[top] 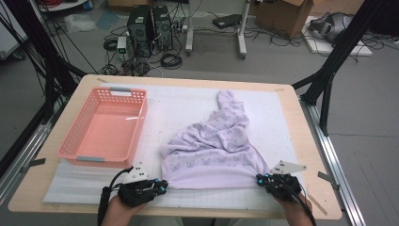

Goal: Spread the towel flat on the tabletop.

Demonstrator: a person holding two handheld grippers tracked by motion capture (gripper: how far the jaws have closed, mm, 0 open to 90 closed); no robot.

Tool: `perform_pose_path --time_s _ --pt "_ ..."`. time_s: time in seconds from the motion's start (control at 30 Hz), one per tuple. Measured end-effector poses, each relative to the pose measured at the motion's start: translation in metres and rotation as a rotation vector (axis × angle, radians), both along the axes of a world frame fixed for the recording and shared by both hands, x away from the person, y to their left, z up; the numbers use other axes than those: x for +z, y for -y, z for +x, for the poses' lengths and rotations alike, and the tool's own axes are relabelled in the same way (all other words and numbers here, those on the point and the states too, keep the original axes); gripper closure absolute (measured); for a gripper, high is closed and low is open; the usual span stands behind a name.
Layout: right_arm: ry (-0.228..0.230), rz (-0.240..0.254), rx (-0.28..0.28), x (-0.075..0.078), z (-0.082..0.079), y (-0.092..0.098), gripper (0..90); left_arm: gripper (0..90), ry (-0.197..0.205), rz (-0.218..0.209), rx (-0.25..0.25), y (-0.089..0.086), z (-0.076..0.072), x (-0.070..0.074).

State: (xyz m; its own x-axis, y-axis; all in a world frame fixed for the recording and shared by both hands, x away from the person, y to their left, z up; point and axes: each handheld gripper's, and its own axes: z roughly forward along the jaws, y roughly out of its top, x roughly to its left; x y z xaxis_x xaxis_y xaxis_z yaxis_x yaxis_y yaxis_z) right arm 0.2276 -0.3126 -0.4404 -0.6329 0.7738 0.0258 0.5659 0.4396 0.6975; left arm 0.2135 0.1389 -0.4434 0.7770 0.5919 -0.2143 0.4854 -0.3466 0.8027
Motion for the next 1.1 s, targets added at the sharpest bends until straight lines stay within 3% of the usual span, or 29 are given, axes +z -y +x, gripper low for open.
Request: perform_pose_path --time_s 0.1,0.2,0.27,0.37,0.43,0.53,0.63,0.67,0.7,0.77,0.8,0.83,0.87,0.9,0.97,1.1 --pt "-0.039 0.017 0.020 0.002 -0.013 0.009 88.4 79.7 -0.002 0.001 -0.023 0.002 -0.003 0.001" --pt "-0.053 0.019 0.041 0.003 -0.025 0.015 85.1 60.0 -0.003 -0.023 0.014 0.002 -0.002 0.003" --pt "0.014 0.012 0.028 0.005 -0.029 0.018 72.7 48.4 0.020 -0.041 0.084 0.000 0.001 0.005" --pt "0.103 0.076 -0.051 0.011 -0.025 0.026 67.0 45.9 0.039 -0.067 0.179 -0.003 0.009 0.007" --pt "0.141 0.085 -0.111 0.013 -0.018 0.029 62.9 45.9 0.030 -0.080 0.218 -0.001 0.017 0.006" --pt "0.130 0.052 -0.193 0.007 -0.004 0.031 61.3 45.7 -0.011 -0.060 0.209 0.011 0.027 0.001" --pt "0.076 0.027 -0.201 -0.007 0.004 0.029 62.6 44.8 -0.038 -0.024 0.174 0.027 0.031 -0.006" --pt "0.084 0.038 -0.203 -0.009 0.003 0.029 66.0 44.8 -0.048 -0.018 0.152 0.031 0.032 -0.009" --pt "0.076 0.049 -0.202 -0.009 0.001 0.029 68.5 44.0 -0.034 -0.004 0.144 0.035 0.031 -0.010" --pt "0.056 0.058 -0.178 -0.008 -0.001 0.028 81.8 46.7 -0.023 0.004 0.149 0.036 0.030 -0.010" --pt "0.046 0.059 -0.163 -0.007 -0.003 0.028 86.1 55.6 -0.012 0.024 0.152 0.033 0.029 -0.009" --pt "0.039 0.055 -0.155 -0.006 -0.005 0.029 86.9 73.5 -0.008 0.040 0.143 0.031 0.027 -0.009" --pt "0.024 0.058 -0.151 -0.005 -0.007 0.029 87.3 83.1 -0.013 0.038 0.130 0.029 0.025 -0.010" --pt "0.024 0.058 -0.151 -0.005 -0.007 0.029 87.3 87.0 -0.013 0.038 0.130 0.029 0.025 -0.010" --pt "-0.010 0.045 -0.138 -0.001 -0.020 0.032 87.9 87.5 -0.029 0.037 0.117 0.022 0.016 -0.008" --pt "-0.025 0.014 -0.125 0.001 -0.044 0.041 88.0 87.6 -0.028 0.025 0.099 0.008 0.003 -0.003"
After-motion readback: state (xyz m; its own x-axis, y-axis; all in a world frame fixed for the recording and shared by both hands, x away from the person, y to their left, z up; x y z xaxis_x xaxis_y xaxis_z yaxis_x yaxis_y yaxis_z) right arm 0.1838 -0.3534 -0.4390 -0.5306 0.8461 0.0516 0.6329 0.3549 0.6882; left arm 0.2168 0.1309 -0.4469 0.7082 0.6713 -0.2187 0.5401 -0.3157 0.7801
